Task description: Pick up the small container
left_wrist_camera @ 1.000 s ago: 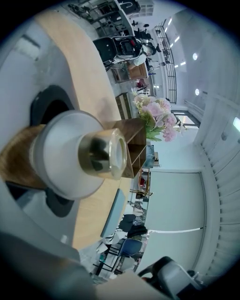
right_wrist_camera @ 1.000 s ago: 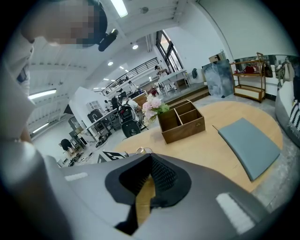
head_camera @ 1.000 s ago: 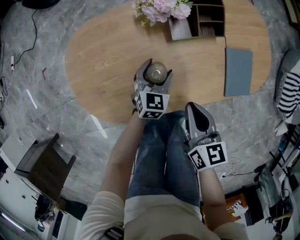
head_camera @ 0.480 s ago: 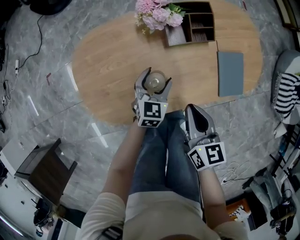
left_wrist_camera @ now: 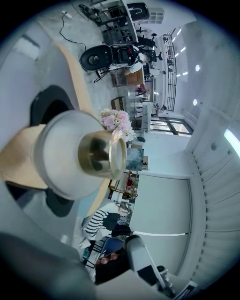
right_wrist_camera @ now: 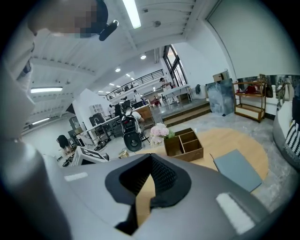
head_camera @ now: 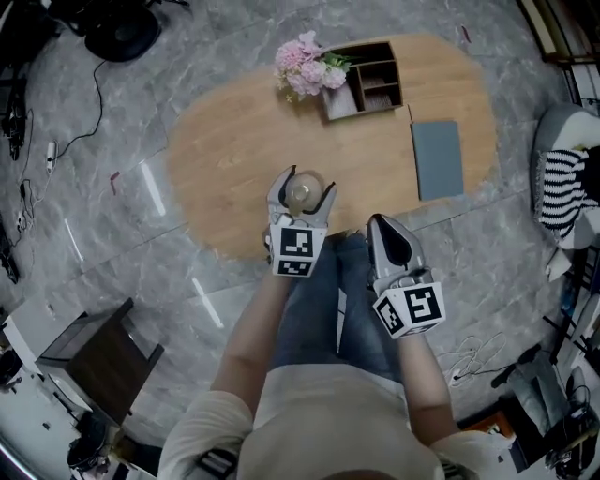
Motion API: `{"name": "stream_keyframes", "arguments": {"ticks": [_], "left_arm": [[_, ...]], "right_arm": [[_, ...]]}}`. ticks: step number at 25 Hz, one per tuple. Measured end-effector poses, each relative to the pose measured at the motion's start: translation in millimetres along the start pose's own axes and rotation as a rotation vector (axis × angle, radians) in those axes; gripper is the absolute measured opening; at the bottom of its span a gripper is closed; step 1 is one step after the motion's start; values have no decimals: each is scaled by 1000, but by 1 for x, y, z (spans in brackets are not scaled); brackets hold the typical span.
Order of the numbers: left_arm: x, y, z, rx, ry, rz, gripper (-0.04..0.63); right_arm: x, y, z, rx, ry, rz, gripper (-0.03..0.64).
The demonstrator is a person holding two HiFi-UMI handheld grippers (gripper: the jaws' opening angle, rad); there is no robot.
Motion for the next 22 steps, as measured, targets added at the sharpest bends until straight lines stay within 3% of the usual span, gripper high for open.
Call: {"name": "stream_keyframes", "arguments": {"ticks": [17, 22], "left_arm": [[62, -17, 112, -26, -18, 16, 345], [73, -25, 142, -38, -16, 56, 345]], "right_arm": [[76, 29, 72, -45, -95, 107, 2], [92, 35, 91, -56, -109, 141, 2]]}}
Point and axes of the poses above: the fingertips, and each gripper's own axes: z backward along the fingers, y to its left, x out of its top, the point moved 5 cm from there along z, backward along the fingers, and after that the axes turned 14 degrees about y, right-handed, at the moved point
